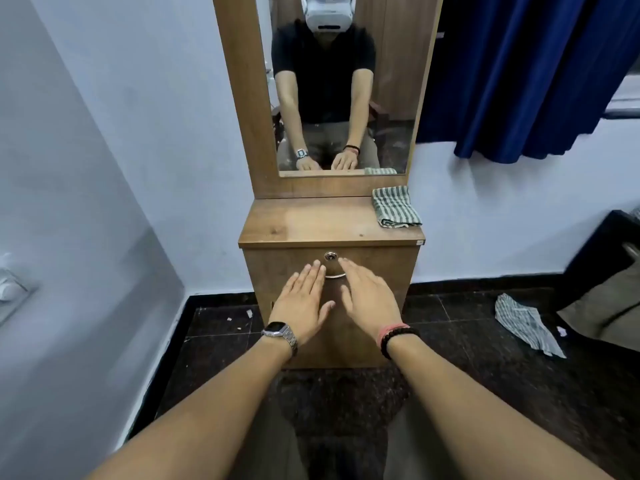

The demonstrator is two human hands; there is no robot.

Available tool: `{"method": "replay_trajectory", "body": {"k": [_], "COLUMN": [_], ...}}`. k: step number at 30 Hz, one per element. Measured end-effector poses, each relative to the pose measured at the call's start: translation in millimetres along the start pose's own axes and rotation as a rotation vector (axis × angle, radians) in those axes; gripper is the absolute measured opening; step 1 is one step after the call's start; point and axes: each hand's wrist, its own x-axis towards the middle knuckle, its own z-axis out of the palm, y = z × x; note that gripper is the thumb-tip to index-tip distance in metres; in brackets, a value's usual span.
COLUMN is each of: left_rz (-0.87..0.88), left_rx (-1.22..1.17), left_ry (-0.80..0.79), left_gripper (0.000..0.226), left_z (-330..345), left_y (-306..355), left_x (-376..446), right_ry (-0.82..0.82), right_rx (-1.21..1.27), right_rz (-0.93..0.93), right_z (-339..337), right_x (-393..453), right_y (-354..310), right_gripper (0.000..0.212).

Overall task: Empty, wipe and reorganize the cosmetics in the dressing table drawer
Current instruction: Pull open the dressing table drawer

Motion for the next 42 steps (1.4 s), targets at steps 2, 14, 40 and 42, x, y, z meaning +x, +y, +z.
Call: {"method": "replay_trajectory", "body": {"k": [2,14,40,42], "left_rz": [0.006,0.039,0.108,0.12], "left_rx": [0.018,0.016,-0.015,0.012], "left_ry": [-0.036,-0.066,-0.084,-0.097], "left_gripper": [0.068,0.079,0.062,0.046], "left_z": [11,36,3,-10], "left_y": [0,1,13,16], "left_x": [3,19,-22,-27], "right_ry": [-0.064,-0.19,-0.202,-0.211], "right_rx": [-0.006,-0.077,-0.115,-0.115], "right_rz": [0.004,0.007,0.047,0.054], "right_z": [9,41,19,15], "right_x": [1,18,-35,-41], "right_y": [4,9,-26,-29], "right_gripper": [0.059,0.068,0.06,0.056]}}
